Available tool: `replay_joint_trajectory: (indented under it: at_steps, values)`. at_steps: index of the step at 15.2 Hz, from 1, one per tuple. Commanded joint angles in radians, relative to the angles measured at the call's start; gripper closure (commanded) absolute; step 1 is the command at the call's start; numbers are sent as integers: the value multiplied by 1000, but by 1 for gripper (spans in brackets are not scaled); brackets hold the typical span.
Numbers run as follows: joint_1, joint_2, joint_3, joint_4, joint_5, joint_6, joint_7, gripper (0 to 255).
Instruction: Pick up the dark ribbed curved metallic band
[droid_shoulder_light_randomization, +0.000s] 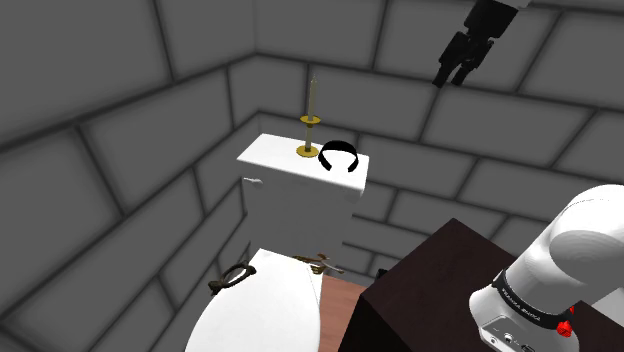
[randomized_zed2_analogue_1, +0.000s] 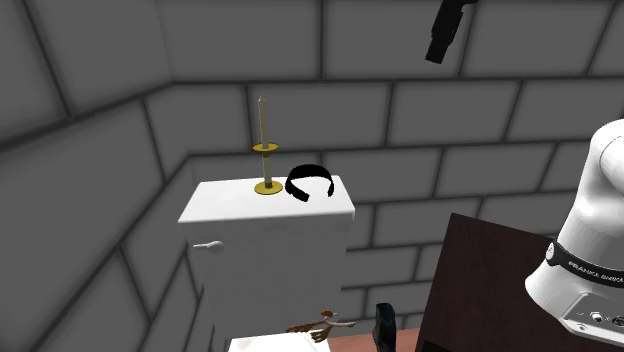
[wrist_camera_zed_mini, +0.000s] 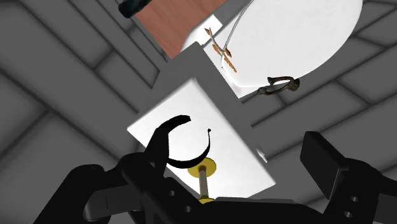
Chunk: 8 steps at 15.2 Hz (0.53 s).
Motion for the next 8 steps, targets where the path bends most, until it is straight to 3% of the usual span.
replay_joint_trajectory:
  at_steps: [1,8]
  values:
    - [0,0,0,0,0,0,0,0]
    - [13,159,11,-73,11,235,-8,0]
